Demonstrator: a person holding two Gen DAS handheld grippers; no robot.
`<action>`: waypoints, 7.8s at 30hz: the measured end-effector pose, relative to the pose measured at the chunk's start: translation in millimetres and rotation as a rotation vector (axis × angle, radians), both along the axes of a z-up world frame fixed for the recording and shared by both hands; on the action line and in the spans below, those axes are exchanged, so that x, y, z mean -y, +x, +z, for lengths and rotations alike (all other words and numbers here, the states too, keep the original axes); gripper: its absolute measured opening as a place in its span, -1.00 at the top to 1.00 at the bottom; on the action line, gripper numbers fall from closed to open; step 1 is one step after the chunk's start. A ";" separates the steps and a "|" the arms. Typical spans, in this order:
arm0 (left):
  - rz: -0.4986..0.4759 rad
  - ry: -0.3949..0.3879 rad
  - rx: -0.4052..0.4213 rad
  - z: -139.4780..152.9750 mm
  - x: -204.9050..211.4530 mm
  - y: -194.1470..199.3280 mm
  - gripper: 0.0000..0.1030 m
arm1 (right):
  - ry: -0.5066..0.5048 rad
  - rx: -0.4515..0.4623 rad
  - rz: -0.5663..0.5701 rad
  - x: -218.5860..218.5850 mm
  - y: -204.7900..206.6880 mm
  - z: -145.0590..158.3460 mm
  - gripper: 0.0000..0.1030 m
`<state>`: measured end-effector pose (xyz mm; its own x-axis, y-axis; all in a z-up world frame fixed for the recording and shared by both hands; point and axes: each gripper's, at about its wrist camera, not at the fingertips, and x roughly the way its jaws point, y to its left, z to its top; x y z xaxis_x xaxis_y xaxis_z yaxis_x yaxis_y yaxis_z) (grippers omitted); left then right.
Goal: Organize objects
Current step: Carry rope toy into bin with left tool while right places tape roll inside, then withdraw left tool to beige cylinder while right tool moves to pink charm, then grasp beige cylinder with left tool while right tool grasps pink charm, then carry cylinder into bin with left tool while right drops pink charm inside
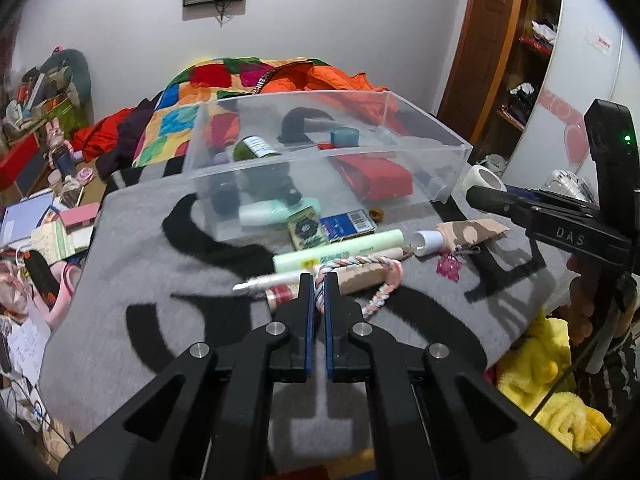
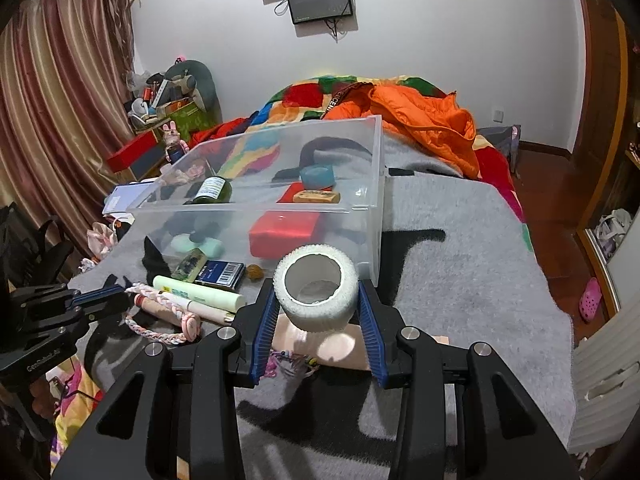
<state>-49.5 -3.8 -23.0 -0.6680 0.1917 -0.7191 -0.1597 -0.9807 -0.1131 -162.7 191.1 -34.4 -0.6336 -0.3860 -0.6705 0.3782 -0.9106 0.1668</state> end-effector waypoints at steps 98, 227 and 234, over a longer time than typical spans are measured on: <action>0.032 -0.019 -0.110 37.0 -1.5 -90.1 -0.30 | 0.014 -0.030 0.023 44.4 -57.5 21.4 -0.12; 0.143 0.040 -0.126 30.5 14.1 -84.8 -0.63 | 0.033 -0.170 0.100 77.0 -40.8 48.2 0.61; 0.136 0.018 -0.099 17.6 10.8 -97.8 -0.63 | 0.037 -0.103 0.099 75.6 -56.8 28.9 0.61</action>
<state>-147.3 -14.6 -5.5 -0.7559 0.1070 -0.6459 -0.0367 -0.9919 -0.1215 -219.4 115.6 -5.5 -0.6598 -0.4265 -0.6187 0.4800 -0.8727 0.0897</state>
